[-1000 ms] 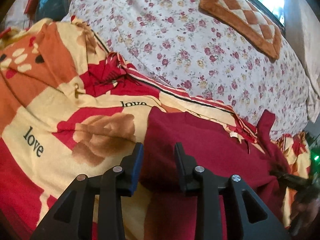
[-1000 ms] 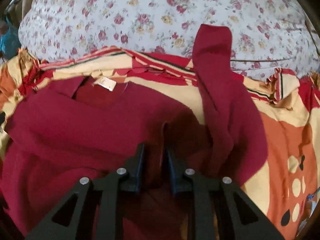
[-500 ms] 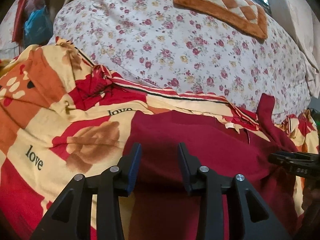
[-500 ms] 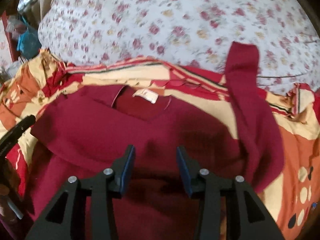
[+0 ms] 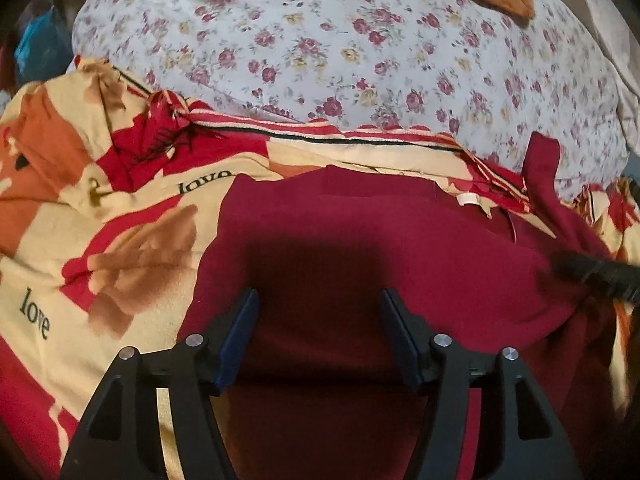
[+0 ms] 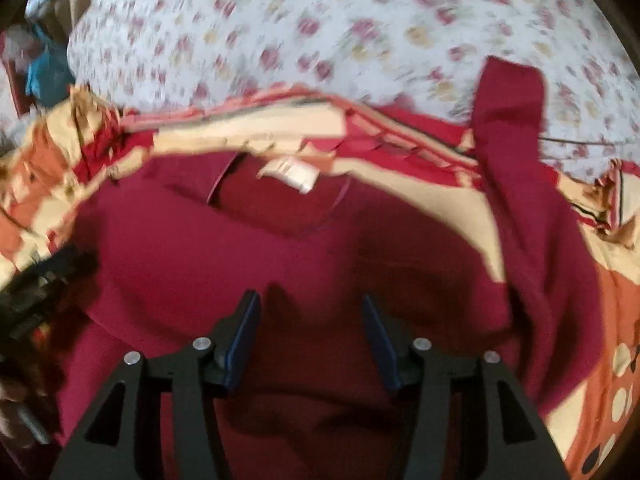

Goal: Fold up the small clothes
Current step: 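Grasp the other sleeve with the right tool and lift it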

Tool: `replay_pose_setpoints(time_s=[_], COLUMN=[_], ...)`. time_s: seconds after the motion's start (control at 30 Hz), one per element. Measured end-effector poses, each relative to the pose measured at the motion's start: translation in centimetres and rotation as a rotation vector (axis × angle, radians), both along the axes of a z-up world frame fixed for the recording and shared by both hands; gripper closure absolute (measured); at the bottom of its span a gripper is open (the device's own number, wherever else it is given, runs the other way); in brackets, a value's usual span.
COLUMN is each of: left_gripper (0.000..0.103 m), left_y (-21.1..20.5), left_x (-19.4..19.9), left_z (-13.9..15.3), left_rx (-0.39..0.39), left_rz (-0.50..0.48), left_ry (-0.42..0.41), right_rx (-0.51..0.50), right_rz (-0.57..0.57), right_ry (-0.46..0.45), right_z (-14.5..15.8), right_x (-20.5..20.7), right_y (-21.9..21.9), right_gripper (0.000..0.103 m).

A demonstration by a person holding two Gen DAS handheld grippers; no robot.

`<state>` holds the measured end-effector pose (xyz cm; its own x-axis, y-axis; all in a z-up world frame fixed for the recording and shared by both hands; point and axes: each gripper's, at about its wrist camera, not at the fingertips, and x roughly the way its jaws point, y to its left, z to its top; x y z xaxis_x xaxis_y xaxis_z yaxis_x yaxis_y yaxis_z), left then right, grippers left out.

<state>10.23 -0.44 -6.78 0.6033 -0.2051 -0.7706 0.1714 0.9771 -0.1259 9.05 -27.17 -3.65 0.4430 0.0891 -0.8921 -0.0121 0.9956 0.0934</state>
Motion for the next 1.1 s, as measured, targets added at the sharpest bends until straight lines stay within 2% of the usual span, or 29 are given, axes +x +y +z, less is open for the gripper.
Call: replay_pose_setpoints(time_s=[0.03,0.1,0.13,0.17,0.27,0.37,0.47,0.6,0.63,0.77,0.83,0.87,0.9,1.0,1.1], left_gripper=[0.06,0.06,0.06,0.06,0.06,0.06,0.06,0.058,0.058,0.056,0.055,0.055,0.055,0.055,0.055], left_y=[0.0,0.3,0.4,0.6,1.0,1.0,1.0,1.0,1.0,0.9,0.9,0.8,0.8,0.8,1.2], left_x=[0.0,0.0,0.0,0.1,0.3,0.2,0.2,0.3,0.3,0.6,0.8,1.0,1.1,1.2,1.0], left_z=[-0.1,-0.1,0.0,0.0,0.0,-0.1,-0.1,-0.2,-0.2,-0.3,-0.4,-0.5,-0.4,-0.4,-0.1], left_rx=[0.001,-0.013,-0.023,-0.037,-0.063,-0.073,-0.073,-0.076,-0.077,-0.078,-0.082,-0.082,-0.084,-0.093,-0.113], left_rz=[0.0,0.006,0.01,0.014,0.022,0.026,0.027,0.027,0.026,0.021,0.018,0.018,0.018,0.022,0.03], left_ry=[0.0,0.005,0.007,0.01,0.016,0.017,0.016,0.017,0.017,0.016,0.016,0.017,0.018,0.019,0.021], right_rx=[-0.005,-0.04,-0.068,-0.068,-0.046,0.0,0.03,0.045,0.053,0.038,0.062,0.062,0.07,0.091,0.134], right_rz=[-0.019,-0.078,-0.161,-0.161,-0.293,-0.359,-0.375,-0.406,-0.409,-0.402,-0.376,-0.376,-0.364,-0.332,-0.309], right_ry=[-0.031,-0.091,-0.115,-0.115,-0.101,-0.058,-0.075,-0.178,-0.195,-0.213,-0.201,-0.201,-0.185,-0.21,-0.266], right_z=[0.9,2.8,4.1,4.1,4.6,3.8,3.2,3.5,3.1,2.2,1.2,1.2,1.0,2.2,5.8], right_x=[-0.2,-0.4,0.1,0.1,1.8,4.1,6.5,9.3,11.1,13.2,14.9,14.9,15.1,13.9,10.6], right_y=[-1.1,-4.0,-7.3,-7.3,-13.2,-17.2,-19.4,-21.5,-21.9,-21.9,-21.6,-21.6,-21.4,-20.7,-20.7], right_gripper=[0.045,0.034,0.031,0.03,0.028,0.028,0.028,0.028,0.028,0.028,0.035,0.067,0.095,0.095,0.095])
